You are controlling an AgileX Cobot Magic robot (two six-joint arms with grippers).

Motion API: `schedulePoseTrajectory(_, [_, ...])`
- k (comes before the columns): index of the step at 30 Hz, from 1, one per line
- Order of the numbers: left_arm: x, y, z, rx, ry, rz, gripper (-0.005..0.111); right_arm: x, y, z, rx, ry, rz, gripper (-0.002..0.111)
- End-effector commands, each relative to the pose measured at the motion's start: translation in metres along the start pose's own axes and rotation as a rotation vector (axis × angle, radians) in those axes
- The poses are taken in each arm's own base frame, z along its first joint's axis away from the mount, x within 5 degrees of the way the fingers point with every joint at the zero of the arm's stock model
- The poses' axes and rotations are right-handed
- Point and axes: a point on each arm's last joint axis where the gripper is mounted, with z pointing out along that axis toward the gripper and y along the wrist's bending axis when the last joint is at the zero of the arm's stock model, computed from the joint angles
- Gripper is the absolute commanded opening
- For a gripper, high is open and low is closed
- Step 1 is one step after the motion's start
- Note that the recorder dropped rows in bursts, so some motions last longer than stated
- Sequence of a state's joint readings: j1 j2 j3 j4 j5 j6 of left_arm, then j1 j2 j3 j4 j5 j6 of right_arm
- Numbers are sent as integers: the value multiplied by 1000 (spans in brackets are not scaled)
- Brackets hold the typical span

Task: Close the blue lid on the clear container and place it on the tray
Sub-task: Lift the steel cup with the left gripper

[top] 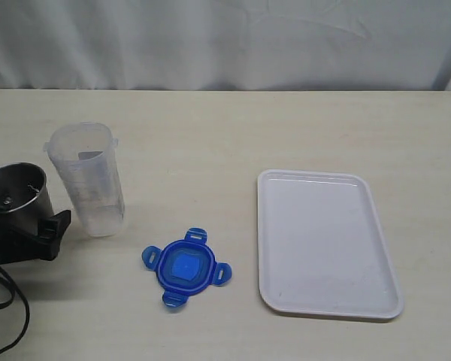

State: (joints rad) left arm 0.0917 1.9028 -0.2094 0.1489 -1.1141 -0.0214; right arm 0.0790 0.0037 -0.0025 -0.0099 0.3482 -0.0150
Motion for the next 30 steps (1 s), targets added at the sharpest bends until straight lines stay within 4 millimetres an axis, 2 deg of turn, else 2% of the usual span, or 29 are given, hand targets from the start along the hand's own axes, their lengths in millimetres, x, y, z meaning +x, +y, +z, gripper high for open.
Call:
schedulePoseTrajectory(1, [-4,1,1,-4,-43,-12,105,0,0,0,7,-4,0,4])
schedulePoseTrajectory(30, [-1,1,1,-5,-14,-12,105,0,0,0,7,-4,0,4])
